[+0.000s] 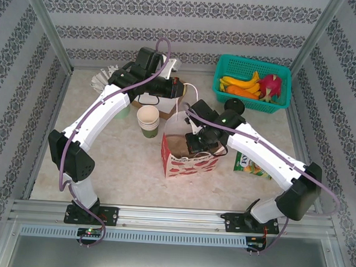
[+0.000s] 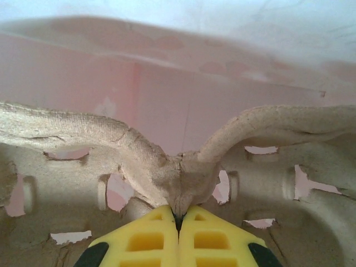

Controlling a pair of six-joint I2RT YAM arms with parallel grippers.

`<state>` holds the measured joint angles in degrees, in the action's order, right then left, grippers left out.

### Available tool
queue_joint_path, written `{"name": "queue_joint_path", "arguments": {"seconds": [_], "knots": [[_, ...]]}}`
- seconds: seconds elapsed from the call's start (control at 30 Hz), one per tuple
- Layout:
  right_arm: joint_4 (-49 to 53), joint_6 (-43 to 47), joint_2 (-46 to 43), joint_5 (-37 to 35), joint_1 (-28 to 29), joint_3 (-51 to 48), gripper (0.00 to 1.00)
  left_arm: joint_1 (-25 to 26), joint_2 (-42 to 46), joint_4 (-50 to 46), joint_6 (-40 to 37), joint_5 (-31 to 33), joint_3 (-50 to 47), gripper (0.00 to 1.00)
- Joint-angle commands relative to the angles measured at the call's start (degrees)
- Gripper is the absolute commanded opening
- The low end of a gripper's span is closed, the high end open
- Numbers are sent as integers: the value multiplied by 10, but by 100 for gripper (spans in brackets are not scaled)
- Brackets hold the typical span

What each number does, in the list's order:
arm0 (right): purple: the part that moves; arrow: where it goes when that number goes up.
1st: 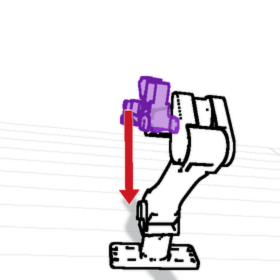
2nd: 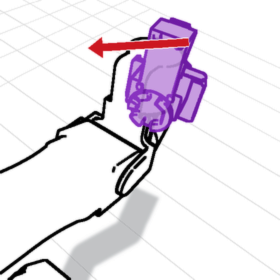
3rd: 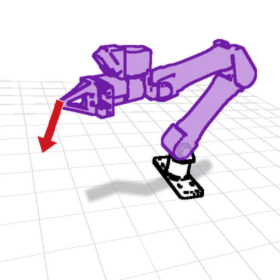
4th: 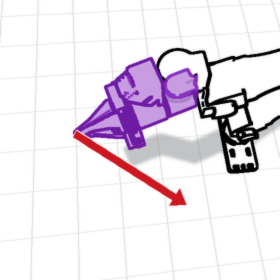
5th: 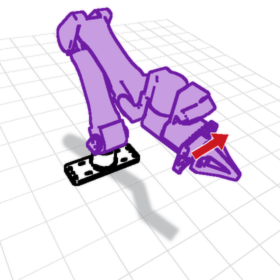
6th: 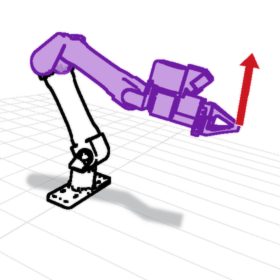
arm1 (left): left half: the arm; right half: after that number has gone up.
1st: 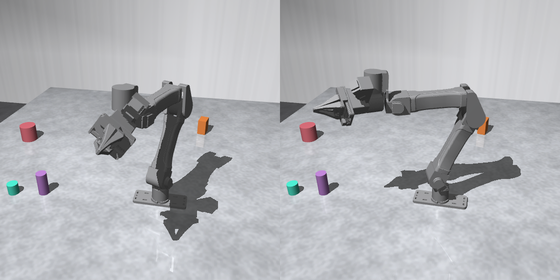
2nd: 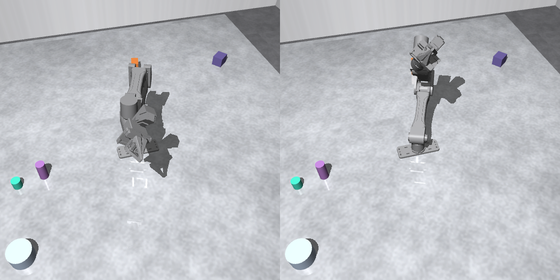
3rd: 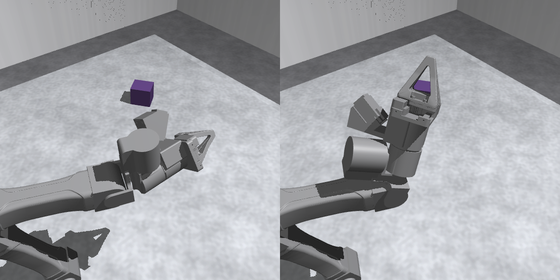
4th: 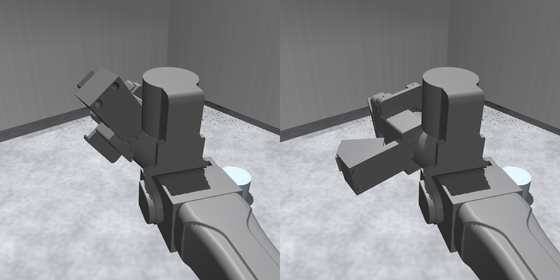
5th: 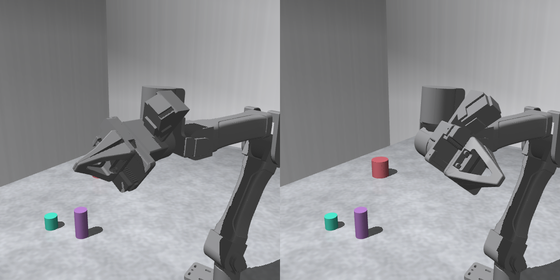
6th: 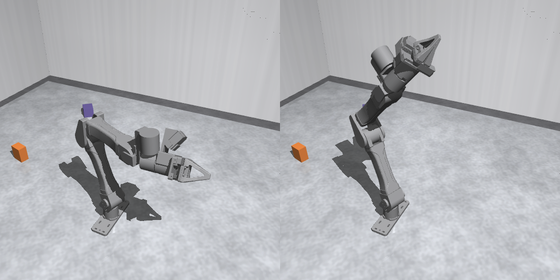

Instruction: Pack the takeout coffee

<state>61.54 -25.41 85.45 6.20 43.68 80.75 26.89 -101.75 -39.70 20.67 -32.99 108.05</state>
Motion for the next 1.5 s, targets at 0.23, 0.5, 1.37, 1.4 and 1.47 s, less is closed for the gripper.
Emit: {"name": "queue_joint_path", "arguments": {"seconds": [0.23,0.5,1.37,1.4,1.47], "knots": [[47,-74,33,-3,-28,1,0,-5,25,24,-24,-66,0,2],[23,-88,46,-7,-24,-14,0,-5,74,-2,-89,-71,-16,30],[4,-99,73,-59,-13,-9,0,41,279,17,-210,-41,-284,88],[7,-99,77,-59,-12,-5,0,43,275,10,-195,-39,-280,86],[18,-102,89,-61,-13,3,0,47,269,2,-160,-31,-282,82]]}}
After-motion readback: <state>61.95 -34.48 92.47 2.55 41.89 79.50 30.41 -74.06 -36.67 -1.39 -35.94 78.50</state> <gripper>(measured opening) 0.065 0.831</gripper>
